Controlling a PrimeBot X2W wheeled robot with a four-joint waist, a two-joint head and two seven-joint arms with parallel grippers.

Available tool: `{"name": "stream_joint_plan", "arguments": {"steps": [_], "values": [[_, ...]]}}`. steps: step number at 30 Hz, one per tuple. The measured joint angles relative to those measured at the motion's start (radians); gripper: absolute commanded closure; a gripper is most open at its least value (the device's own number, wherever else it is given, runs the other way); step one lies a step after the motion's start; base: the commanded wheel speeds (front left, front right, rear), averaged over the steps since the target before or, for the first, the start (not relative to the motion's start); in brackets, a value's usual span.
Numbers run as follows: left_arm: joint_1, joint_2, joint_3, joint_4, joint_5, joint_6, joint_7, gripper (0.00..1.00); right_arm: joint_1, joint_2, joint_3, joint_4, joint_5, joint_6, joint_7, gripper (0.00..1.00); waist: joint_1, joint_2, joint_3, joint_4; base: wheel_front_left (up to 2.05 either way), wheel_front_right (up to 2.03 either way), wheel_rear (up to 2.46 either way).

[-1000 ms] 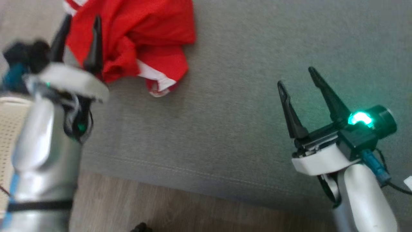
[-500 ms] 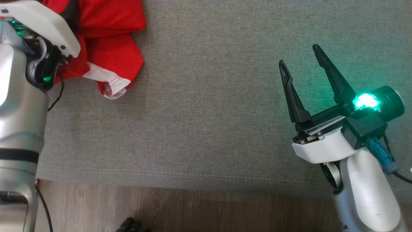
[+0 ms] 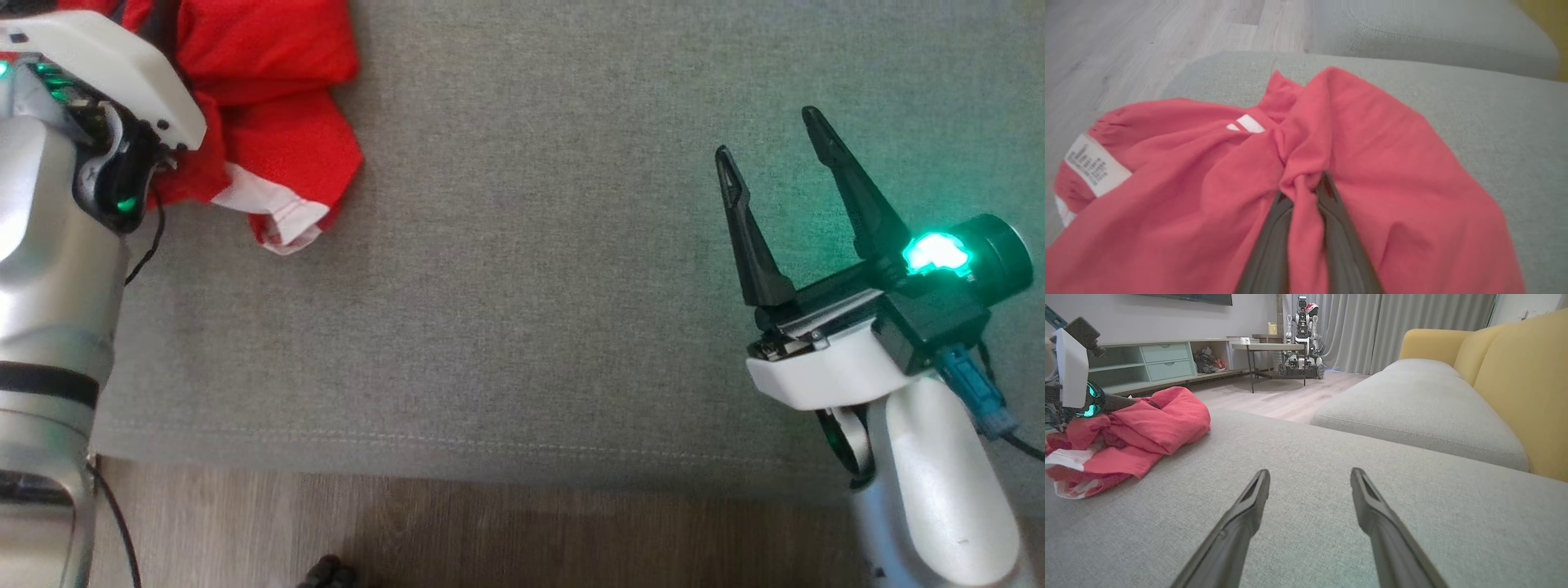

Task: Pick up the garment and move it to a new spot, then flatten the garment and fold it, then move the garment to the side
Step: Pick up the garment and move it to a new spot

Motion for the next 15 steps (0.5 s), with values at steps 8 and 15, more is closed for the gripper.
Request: {"name": "stream_joint_plan", "arguments": {"steps": [8,15], "values": [[0.005,0.032,-0.019,-0.021,-0.055,0.000,-0.141,1.00,0.008,0.000,0.015,0.020,0.007,0.000,0.000,0.00,-0.0001,0.0000,-0.087,0.026,0.00,0.00,0.00],[0.030,0.030,0.004,-0.098,-0.067,0.006,-0.216,1.00,0.027,0.000,0.024,0.039,0.022,0.000,0.000,0.00,-0.0001,0.0000,-0.173,0.053,0.00,0.00,0.00]]}}
